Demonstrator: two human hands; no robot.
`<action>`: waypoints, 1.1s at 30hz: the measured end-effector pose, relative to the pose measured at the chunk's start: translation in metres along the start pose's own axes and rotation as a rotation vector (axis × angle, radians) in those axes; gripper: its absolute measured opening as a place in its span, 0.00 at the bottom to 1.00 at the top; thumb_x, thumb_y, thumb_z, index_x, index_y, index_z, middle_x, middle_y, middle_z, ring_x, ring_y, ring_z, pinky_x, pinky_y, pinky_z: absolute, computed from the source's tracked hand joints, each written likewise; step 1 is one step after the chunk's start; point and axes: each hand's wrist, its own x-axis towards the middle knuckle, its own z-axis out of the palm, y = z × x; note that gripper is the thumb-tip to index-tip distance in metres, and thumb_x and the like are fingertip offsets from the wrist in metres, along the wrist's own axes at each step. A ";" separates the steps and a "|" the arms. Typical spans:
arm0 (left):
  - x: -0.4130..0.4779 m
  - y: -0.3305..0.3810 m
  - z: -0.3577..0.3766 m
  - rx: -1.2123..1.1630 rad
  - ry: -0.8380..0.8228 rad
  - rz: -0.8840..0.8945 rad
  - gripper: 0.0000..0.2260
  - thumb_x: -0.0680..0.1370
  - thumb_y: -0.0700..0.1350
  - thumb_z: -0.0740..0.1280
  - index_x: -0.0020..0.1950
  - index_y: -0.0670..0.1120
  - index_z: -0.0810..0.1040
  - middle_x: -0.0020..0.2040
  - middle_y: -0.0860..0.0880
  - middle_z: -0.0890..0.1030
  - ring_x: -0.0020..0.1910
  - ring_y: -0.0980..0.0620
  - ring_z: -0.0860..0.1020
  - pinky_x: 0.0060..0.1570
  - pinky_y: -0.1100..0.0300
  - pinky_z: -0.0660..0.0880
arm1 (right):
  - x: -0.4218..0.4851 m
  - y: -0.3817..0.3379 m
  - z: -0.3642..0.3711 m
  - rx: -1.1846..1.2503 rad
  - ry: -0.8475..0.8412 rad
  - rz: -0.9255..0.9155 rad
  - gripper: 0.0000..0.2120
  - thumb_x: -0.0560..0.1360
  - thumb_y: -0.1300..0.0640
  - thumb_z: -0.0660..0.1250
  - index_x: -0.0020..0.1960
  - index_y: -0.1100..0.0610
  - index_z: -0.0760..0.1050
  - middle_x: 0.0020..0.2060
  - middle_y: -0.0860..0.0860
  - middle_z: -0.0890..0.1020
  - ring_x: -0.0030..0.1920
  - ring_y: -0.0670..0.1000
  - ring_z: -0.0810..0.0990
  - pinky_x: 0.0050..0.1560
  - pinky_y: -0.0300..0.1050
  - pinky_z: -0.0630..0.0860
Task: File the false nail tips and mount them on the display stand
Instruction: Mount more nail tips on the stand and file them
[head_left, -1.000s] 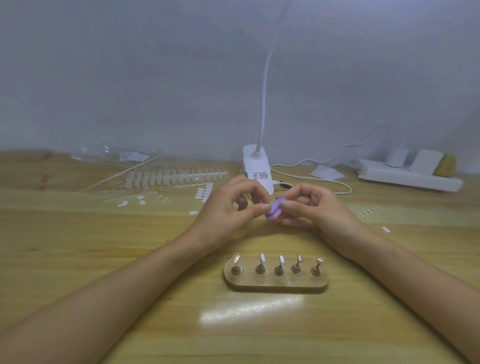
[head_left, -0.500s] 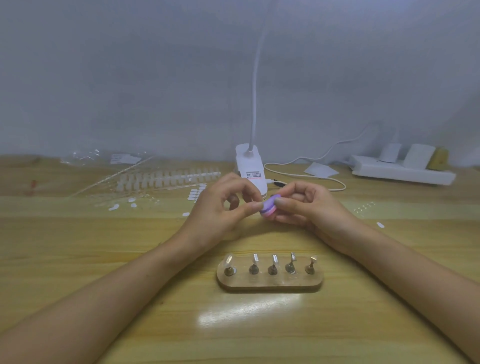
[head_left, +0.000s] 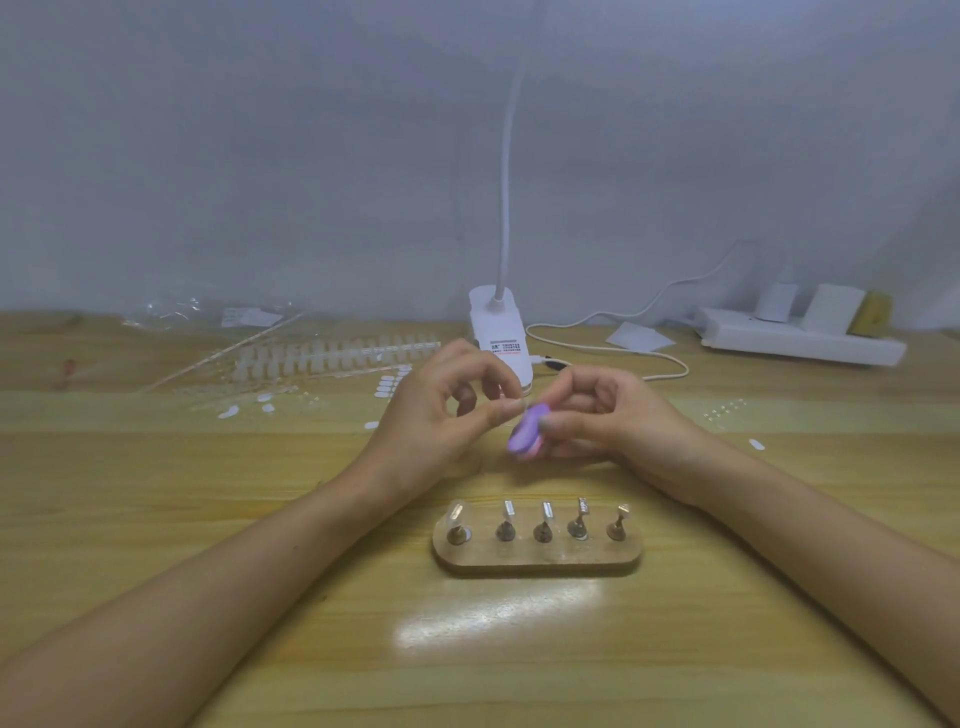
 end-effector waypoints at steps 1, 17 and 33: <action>0.000 0.000 0.000 0.003 -0.031 -0.004 0.09 0.75 0.37 0.73 0.40 0.50 0.79 0.43 0.53 0.76 0.37 0.61 0.72 0.42 0.70 0.69 | 0.000 0.000 0.001 -0.036 -0.041 0.013 0.06 0.70 0.59 0.77 0.44 0.54 0.81 0.46 0.60 0.86 0.46 0.53 0.86 0.47 0.42 0.82; 0.000 -0.003 0.000 -0.010 -0.005 -0.021 0.07 0.74 0.39 0.74 0.41 0.49 0.80 0.40 0.55 0.73 0.37 0.61 0.72 0.44 0.70 0.68 | 0.002 0.003 0.001 0.047 0.052 -0.011 0.09 0.68 0.58 0.75 0.45 0.59 0.79 0.45 0.60 0.87 0.44 0.53 0.87 0.44 0.40 0.82; 0.002 -0.005 -0.001 -0.066 0.018 -0.042 0.07 0.75 0.41 0.73 0.41 0.51 0.80 0.40 0.57 0.74 0.37 0.62 0.72 0.44 0.72 0.68 | 0.002 0.001 -0.003 0.081 0.057 -0.004 0.07 0.69 0.59 0.73 0.46 0.58 0.79 0.45 0.60 0.87 0.45 0.52 0.87 0.45 0.40 0.82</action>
